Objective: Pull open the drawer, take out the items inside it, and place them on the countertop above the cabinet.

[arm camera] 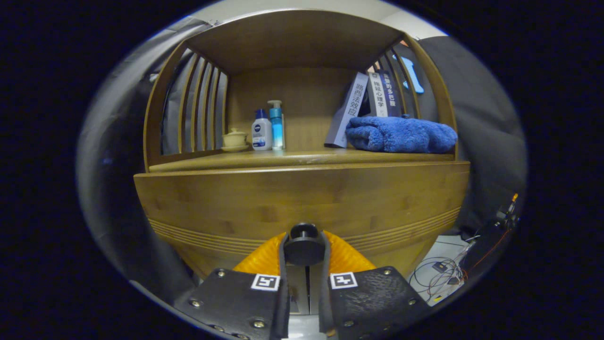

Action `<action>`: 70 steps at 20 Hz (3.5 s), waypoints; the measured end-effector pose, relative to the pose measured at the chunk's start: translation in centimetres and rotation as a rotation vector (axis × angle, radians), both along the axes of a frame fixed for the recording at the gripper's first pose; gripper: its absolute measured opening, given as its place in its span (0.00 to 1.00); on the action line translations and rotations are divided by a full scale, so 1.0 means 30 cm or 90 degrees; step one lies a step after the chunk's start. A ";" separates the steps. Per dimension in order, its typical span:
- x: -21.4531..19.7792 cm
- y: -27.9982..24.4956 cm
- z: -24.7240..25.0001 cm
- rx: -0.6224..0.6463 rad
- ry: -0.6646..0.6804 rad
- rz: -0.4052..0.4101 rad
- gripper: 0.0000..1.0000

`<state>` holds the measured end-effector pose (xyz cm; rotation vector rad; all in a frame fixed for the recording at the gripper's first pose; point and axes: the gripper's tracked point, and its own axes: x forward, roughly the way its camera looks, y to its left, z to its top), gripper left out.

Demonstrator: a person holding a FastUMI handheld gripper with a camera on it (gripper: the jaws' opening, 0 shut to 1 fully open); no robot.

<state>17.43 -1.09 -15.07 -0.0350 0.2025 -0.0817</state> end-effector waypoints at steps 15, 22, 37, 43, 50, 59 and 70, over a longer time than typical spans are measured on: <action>-0.421 0.009 0.003 0.007 0.015 0.004 0.24; -0.512 0.014 -0.024 -0.005 0.031 0.015 0.25; -0.585 0.054 0.135 -0.013 0.067 0.040 1.00; -0.506 0.052 0.355 -0.047 0.096 0.064 1.00; -0.267 0.022 0.298 -0.023 0.267 0.069 1.00; -0.123 -0.023 0.026 0.019 0.517 0.032 1.00; -0.116 -0.035 -0.101 0.026 0.635 -0.012 0.43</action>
